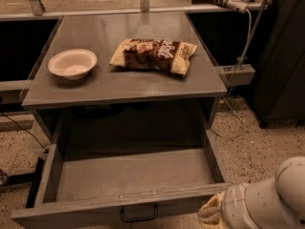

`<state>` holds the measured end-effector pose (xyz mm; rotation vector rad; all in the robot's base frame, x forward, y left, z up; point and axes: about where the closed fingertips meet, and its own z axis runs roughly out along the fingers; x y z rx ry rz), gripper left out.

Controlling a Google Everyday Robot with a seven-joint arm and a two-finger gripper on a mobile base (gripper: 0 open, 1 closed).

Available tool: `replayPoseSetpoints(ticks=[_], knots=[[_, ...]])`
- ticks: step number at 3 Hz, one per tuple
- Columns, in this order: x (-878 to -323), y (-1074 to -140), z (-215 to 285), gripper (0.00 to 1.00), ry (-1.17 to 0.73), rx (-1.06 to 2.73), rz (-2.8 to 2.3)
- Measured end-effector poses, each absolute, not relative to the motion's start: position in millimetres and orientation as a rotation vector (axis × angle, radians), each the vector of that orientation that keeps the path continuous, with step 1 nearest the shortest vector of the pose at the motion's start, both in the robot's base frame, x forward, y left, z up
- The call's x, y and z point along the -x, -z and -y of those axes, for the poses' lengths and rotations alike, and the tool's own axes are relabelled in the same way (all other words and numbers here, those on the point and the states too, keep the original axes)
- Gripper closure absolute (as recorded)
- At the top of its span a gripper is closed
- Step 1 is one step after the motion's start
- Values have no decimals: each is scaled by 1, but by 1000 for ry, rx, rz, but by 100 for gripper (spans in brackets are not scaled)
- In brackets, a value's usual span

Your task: Close top drawer

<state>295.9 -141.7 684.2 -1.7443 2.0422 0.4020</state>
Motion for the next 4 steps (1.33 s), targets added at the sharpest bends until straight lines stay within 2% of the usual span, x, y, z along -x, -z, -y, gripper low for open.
replayPoseSetpoints(ticks=[1, 2, 4], knots=[[-309, -651, 130, 100, -376, 1694, -2043], [-317, -651, 132, 82, -340, 1677, -2039], [-317, -651, 132, 35, -340, 1677, -2039]])
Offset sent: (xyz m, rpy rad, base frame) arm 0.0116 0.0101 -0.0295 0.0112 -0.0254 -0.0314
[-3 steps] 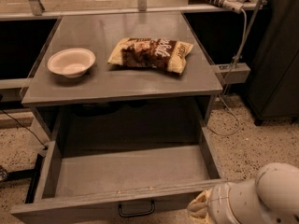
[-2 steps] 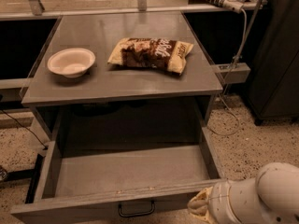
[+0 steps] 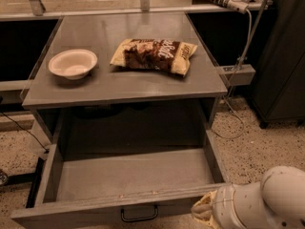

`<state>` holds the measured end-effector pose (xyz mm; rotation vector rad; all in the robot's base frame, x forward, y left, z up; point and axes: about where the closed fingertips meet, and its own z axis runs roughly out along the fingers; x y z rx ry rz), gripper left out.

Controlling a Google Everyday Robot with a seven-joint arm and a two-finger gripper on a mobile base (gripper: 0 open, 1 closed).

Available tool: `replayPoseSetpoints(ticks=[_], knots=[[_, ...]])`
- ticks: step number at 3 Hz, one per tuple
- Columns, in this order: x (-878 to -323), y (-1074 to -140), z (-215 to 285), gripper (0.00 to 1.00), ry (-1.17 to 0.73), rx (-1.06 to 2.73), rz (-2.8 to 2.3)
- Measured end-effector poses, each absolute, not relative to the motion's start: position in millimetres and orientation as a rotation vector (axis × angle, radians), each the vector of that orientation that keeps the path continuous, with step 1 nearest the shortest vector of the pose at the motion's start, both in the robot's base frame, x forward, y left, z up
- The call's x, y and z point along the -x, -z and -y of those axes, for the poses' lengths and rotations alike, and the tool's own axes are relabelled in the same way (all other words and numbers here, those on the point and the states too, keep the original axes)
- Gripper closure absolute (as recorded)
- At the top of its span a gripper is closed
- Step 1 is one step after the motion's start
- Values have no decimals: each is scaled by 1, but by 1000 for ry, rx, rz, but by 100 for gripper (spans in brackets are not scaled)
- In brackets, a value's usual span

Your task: Close top drawer

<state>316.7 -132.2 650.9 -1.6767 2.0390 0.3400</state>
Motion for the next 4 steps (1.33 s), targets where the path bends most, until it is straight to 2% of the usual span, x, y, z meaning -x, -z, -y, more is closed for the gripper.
replayPoseSetpoints(ticks=[1, 2, 3, 4], knots=[[-317, -651, 132, 12, -340, 1677, -2039], [-329, -656, 133, 0, -284, 1673, -2013], [-363, -667, 137, 0, -209, 1627, -1983], [-402, -681, 139, 18, -141, 1602, -1951]])
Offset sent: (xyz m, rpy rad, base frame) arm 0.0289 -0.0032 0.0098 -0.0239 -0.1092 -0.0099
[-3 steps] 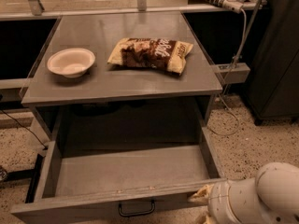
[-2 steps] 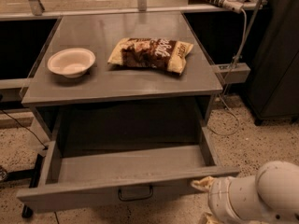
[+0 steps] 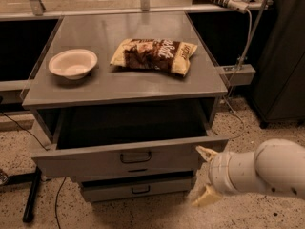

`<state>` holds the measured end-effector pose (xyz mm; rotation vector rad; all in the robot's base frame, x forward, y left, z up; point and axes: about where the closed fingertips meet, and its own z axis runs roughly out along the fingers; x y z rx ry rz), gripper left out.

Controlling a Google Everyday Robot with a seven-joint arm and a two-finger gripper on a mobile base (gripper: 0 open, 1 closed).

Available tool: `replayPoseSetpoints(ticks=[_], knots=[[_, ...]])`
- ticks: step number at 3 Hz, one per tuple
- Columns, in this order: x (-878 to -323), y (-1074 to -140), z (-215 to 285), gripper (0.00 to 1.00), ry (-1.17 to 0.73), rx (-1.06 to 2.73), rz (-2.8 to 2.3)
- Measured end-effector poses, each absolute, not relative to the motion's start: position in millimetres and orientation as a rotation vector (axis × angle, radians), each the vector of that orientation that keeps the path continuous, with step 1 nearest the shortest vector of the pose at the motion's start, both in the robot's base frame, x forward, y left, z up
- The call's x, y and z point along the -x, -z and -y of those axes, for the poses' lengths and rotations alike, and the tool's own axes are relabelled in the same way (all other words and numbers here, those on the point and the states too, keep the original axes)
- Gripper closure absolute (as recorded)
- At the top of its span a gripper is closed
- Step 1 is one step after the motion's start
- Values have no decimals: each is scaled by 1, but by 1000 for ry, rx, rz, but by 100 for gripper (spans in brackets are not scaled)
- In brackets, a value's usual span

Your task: Close top drawer

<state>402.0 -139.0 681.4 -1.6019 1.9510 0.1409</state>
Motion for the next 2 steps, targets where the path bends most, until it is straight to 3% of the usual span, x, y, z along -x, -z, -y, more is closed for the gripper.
replayPoseSetpoints(ticks=[2], knots=[[-494, -688, 143, 64, -75, 1610, -1952]])
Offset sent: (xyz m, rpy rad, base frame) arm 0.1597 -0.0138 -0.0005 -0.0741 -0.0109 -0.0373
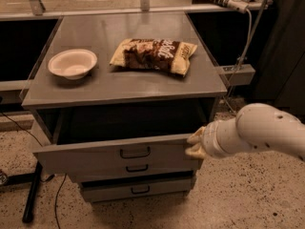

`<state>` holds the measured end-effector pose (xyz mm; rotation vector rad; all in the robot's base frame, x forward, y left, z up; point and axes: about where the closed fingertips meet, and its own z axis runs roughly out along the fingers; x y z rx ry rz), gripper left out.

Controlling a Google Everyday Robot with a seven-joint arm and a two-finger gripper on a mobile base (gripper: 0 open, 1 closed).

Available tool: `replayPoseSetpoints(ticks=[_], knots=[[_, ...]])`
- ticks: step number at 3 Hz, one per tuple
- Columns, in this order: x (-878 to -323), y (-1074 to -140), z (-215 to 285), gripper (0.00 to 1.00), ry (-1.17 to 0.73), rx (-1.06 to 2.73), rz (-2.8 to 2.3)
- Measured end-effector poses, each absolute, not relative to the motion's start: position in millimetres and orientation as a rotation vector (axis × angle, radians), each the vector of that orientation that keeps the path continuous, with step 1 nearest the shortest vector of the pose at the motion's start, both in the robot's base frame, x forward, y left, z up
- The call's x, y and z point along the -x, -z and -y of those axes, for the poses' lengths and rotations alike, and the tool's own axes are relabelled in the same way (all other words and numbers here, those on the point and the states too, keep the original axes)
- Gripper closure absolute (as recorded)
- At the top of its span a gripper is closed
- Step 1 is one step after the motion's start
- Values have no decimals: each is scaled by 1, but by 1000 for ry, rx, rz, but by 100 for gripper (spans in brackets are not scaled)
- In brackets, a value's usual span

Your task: Close top drawer

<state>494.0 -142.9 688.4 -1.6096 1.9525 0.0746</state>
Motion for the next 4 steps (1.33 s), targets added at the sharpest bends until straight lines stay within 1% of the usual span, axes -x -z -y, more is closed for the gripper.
replayPoseSetpoints(ticks=[1, 2, 3, 4], knots=[[-542, -667, 157, 87, -77, 1586, -2017], [-549, -662, 161, 85, -79, 1576, -2027], [-549, -662, 161, 62, -79, 1576, -2027], [-534, -671, 160, 39, -96, 1592, -2003]])
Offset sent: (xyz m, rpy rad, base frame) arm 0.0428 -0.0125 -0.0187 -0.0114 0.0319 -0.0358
